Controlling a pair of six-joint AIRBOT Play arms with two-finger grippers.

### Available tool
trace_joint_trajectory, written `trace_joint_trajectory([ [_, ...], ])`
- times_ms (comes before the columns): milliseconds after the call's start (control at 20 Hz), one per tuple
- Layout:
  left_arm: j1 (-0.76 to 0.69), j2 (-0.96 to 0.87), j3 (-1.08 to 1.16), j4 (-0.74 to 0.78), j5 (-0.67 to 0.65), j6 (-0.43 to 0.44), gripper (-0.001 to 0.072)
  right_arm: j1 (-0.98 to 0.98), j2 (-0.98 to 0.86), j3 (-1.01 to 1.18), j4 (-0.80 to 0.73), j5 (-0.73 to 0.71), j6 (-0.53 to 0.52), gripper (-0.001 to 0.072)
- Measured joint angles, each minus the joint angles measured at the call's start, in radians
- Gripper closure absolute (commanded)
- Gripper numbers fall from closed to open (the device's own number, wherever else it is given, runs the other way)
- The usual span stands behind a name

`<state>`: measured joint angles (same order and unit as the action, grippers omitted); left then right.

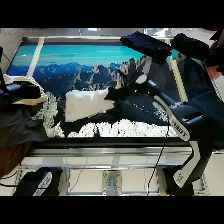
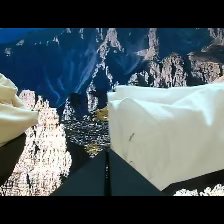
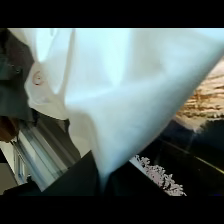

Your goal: Fold the shirts.

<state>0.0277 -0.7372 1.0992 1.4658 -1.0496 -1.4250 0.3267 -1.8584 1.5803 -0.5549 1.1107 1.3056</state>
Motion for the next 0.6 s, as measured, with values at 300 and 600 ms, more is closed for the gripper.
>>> trace_joint_trajectory([
  [300, 0.0, 0.0, 0.0, -0.002, 0.001, 0.0, 0.0693, -0.285, 0.191, 0.209, -0.262, 0.296, 0.159, 0.07],
  [600, 0.0, 0.0, 0.0, -0.025, 0.001, 0.0, 0.0693, -0.615, 0.401, 0.191, -0.634, 0.62, 0.232, 0.0699],
])
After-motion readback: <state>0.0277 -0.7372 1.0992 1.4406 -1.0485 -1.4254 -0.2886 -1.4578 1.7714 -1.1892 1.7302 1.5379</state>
